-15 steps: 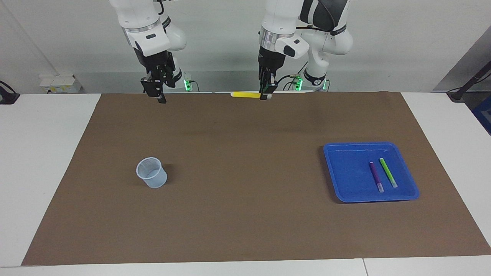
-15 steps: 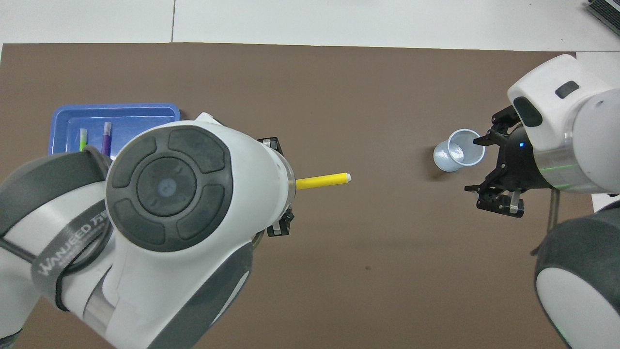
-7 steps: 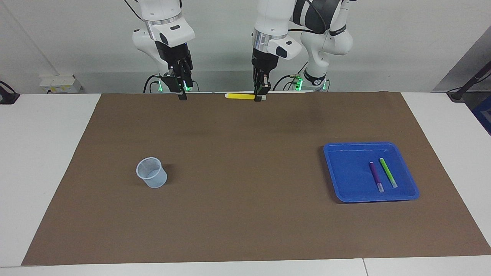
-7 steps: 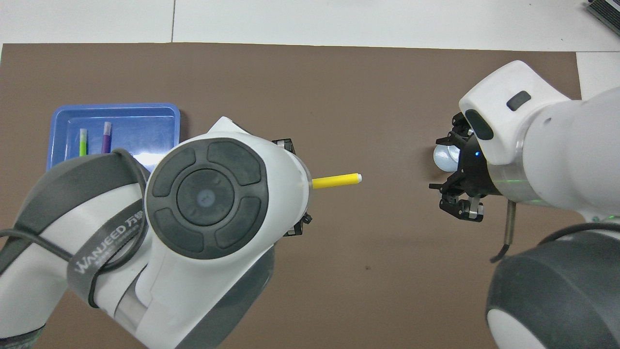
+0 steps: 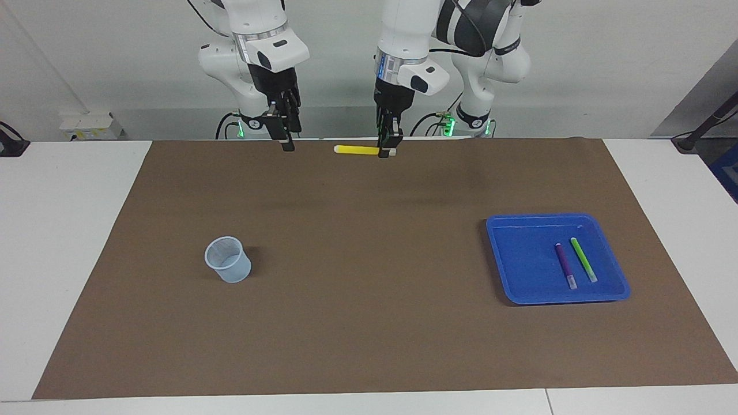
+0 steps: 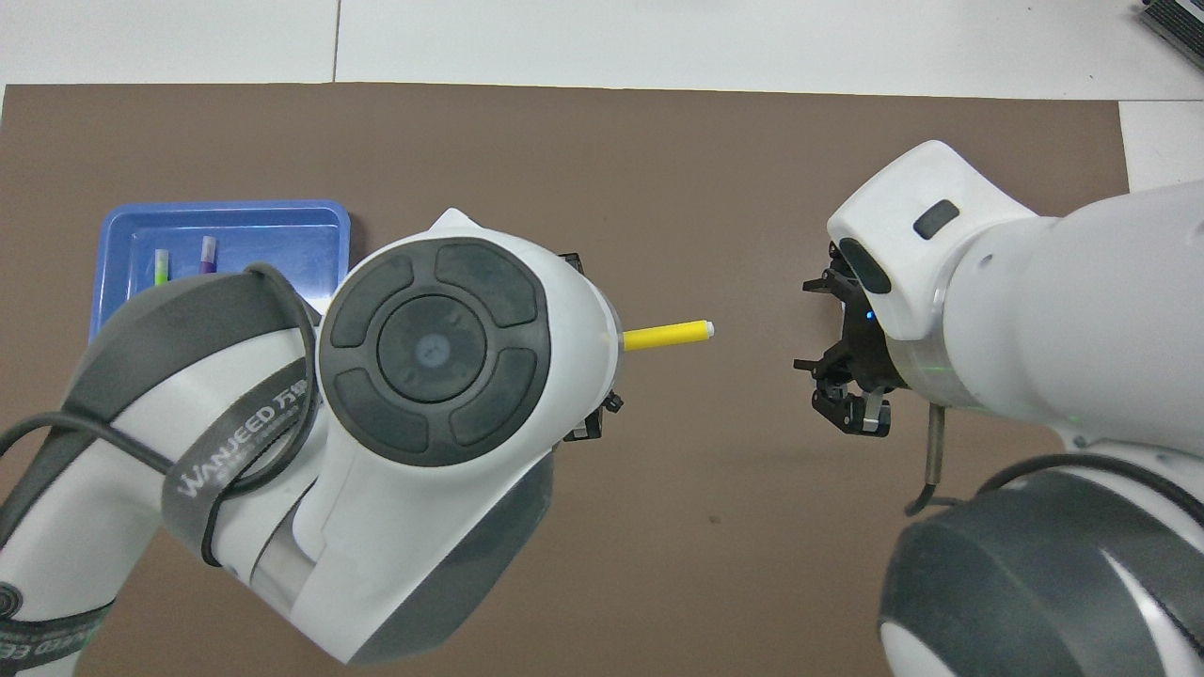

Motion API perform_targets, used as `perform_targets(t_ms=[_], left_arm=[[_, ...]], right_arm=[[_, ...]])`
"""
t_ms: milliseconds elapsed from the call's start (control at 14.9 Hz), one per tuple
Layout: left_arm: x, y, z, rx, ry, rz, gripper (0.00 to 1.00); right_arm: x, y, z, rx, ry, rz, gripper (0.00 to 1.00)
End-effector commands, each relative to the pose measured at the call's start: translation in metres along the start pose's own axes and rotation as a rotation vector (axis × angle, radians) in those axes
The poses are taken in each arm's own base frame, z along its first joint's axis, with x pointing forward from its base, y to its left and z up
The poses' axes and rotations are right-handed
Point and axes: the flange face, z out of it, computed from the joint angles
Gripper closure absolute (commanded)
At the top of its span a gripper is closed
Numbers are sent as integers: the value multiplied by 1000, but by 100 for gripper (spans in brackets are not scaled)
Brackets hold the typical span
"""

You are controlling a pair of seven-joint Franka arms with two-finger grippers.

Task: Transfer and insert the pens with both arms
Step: 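Hold the pen with the left gripper while the right gripper approaches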

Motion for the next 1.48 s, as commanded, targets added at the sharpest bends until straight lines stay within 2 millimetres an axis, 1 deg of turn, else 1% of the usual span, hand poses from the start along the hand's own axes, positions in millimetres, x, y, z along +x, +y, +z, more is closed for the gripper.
perform_targets(t_ms=[0, 134, 268, 403, 470, 604, 738, 872, 1007, 1208, 1342, 1409], left_arm=[[-8, -1, -3, -21, 5, -9, 100], [-8, -1, -3, -21, 5, -10, 100], [-9, -1, -3, -23, 3, -9, 100], [-10, -2, -3, -23, 3, -7, 100], [-10, -2, -3, -23, 3, -9, 100], [-10, -2, -3, -23, 3, -9, 100], [-11, -2, -5, -26, -1, -8, 100], [-12, -2, -7, -30, -6, -20, 100], [-12, -1, -7, -34, -10, -20, 100], [-12, -1, -7, -35, -9, -20, 100], [-12, -1, -7, -35, -9, -20, 100], [-12, -1, -6, -34, -8, -20, 100]], right_arm=[[10, -8, 7, -6, 18, -2, 42], [12, -8, 10, -19, 27, 10, 42], [22, -12, 11, -25, 36, 15, 43], [23, -10, 11, -38, 46, 26, 44], [24, -11, 15, -37, 45, 27, 45], [33, -16, 18, -44, 55, 25, 46], [34, -15, 24, -54, 63, 34, 48], [35, -13, 27, -61, 69, 35, 49], [40, -16, 29, -58, 71, 24, 50], [43, -16, 27, -68, 80, 38, 50], [43, -15, 27, -70, 82, 49, 54], [48, -18, 26, -73, 88, 44, 56]])
